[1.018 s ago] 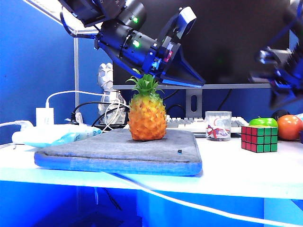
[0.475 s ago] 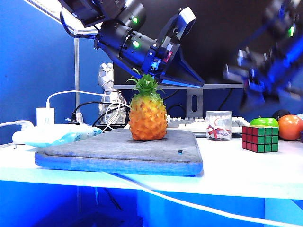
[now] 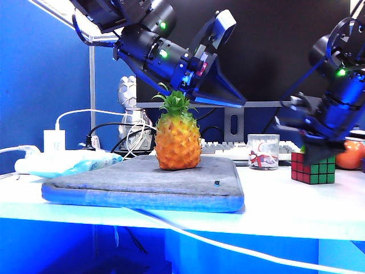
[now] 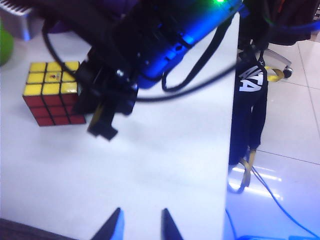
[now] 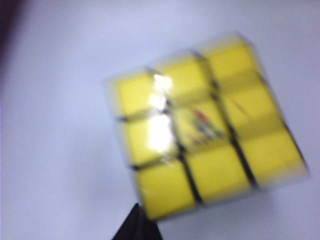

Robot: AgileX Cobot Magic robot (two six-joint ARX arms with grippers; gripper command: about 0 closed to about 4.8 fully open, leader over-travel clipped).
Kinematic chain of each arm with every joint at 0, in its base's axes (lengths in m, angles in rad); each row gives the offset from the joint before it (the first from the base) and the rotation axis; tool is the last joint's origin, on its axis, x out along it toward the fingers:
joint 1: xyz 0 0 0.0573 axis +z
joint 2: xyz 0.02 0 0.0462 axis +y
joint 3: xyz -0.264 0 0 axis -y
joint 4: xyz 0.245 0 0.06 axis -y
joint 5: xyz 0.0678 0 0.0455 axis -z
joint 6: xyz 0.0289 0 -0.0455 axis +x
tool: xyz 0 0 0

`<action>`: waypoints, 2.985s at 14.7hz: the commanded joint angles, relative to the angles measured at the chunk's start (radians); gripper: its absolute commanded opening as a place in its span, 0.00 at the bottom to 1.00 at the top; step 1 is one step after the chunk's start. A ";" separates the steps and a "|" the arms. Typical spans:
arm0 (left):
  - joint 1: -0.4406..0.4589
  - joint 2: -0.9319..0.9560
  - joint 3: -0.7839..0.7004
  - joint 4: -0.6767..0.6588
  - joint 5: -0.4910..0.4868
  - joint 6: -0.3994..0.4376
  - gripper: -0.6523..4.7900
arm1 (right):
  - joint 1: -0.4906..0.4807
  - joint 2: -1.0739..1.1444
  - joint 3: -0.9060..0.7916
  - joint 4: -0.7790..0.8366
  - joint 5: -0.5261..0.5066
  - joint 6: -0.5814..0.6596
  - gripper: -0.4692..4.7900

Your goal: Rotate the Rubik's Cube so that its red face is facing towards you.

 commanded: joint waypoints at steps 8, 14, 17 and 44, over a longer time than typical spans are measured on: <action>-0.001 -0.002 0.002 -0.010 0.008 0.000 0.32 | -0.105 -0.014 0.028 -0.080 0.057 -0.020 0.08; -0.001 -0.002 0.002 -0.015 0.008 -0.001 0.32 | -0.093 -0.127 0.037 -0.154 -0.031 -0.032 0.08; -0.001 -0.002 0.002 -0.016 0.008 -0.004 0.32 | -0.093 -0.118 0.036 -0.190 -0.052 -0.035 0.08; -0.149 -0.147 -0.004 -0.256 -0.212 -0.083 0.11 | -0.116 -0.687 -0.080 -0.516 -0.016 0.011 0.08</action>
